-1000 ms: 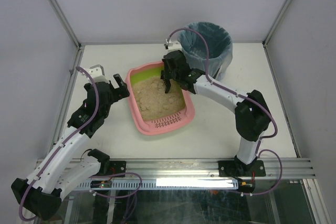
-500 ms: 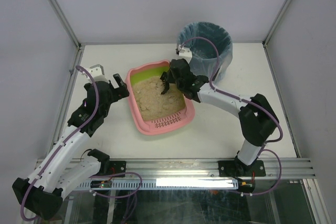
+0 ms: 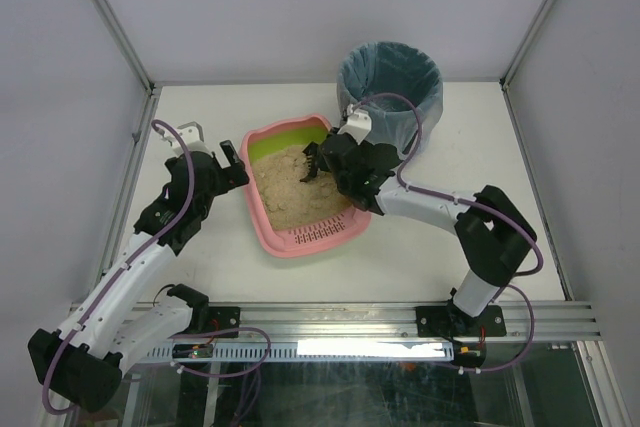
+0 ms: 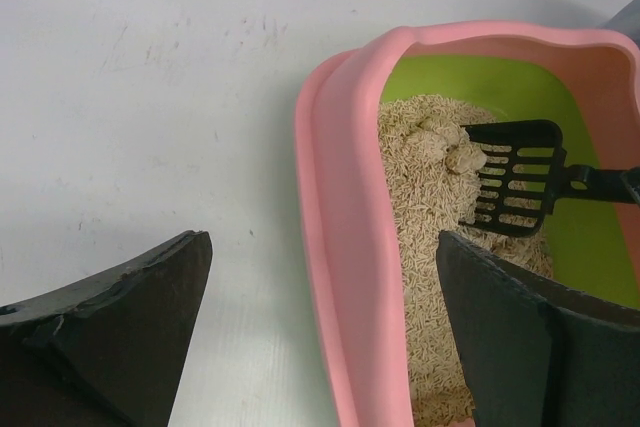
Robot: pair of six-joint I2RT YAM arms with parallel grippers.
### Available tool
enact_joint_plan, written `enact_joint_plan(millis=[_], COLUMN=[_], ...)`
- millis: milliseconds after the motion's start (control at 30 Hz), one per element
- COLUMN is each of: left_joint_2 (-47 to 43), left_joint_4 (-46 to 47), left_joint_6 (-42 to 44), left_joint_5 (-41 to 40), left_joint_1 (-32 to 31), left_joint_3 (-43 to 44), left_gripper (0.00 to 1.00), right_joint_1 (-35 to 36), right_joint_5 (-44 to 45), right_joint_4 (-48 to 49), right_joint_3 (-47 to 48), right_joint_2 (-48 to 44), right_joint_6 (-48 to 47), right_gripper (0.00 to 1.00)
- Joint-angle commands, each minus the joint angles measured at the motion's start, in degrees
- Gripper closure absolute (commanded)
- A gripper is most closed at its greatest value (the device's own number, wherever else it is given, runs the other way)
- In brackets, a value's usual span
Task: Clean the litter box
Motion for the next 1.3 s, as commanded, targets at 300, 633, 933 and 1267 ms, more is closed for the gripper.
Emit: enact_joint_plan(millis=[300, 633, 933, 1267], left_joint_2=[-0.12, 0.69, 0.76, 0.78], left_joint_4=[1.4, 1.5, 1.48, 1.5], left_joint_6=[-0.48, -0.94, -0.94, -0.82], left_joint_5=[1.83, 1.87, 2.3, 2.56], left_joint_1=[0.8, 1.48, 1.66, 1.86], left_joint_3=[1.25, 1.45, 1.42, 1.31], left_gripper=[0.01, 0.01, 0.01, 0.01], right_joint_1=[2.76, 2.69, 1.82, 0.06], right_joint_5=[-7.33, -9.66, -10.49, -13.16], right_joint_4=[15.1, 19.48, 30.51, 40.69], right_joint_3=[-9.38, -12.34, -19.01, -24.69], right_joint_2=[-3.17, -4.18, -8.81, -11.4], right_joint_6=[8.88, 8.57, 2.69, 0.78], right_gripper=[1.0, 1.0, 1.0, 1.0])
